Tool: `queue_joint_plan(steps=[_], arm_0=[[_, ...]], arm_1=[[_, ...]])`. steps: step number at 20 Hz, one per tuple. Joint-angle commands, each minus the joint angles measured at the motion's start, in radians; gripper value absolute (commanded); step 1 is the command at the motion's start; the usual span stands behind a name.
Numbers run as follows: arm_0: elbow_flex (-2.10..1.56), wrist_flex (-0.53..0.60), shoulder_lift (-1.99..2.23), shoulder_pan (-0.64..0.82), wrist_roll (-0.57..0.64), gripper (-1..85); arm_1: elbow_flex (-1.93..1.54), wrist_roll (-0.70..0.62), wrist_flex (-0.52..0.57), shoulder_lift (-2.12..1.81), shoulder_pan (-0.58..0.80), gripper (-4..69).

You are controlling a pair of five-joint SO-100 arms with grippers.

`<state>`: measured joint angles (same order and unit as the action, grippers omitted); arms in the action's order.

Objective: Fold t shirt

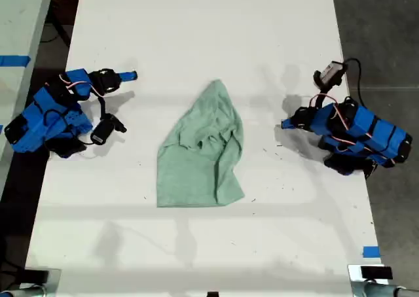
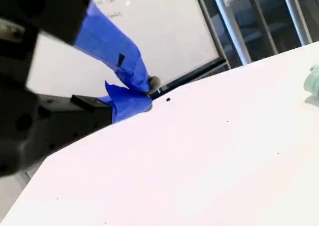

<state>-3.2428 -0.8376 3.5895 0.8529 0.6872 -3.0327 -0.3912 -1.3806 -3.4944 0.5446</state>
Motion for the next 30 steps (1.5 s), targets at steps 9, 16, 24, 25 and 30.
queue_joint_plan(steps=[9, 16, 24, 25, 30], arm_0=[[0.163, 0.029, -0.451, -0.397, -0.448, -0.3], [1.039, -0.123, -1.700, -0.877, -0.767, 0.0], [1.407, -0.302, -2.000, -1.022, -0.962, 20.6], [1.431, -0.301, -2.037, -1.022, -0.962, 20.7], [1.513, -0.373, -2.215, -1.026, -0.960, -0.3]], arm_1=[[-0.032, 0.003, -0.003, -0.011, 0.018, 1.5], [-0.029, 0.003, -0.008, -0.011, 0.015, 1.5], [-0.028, 0.002, -0.008, -0.011, 0.012, 1.5], [-0.028, 0.002, -0.008, -0.011, 0.012, 1.5], [-0.028, 0.002, -0.008, -0.011, 0.012, 1.5]])
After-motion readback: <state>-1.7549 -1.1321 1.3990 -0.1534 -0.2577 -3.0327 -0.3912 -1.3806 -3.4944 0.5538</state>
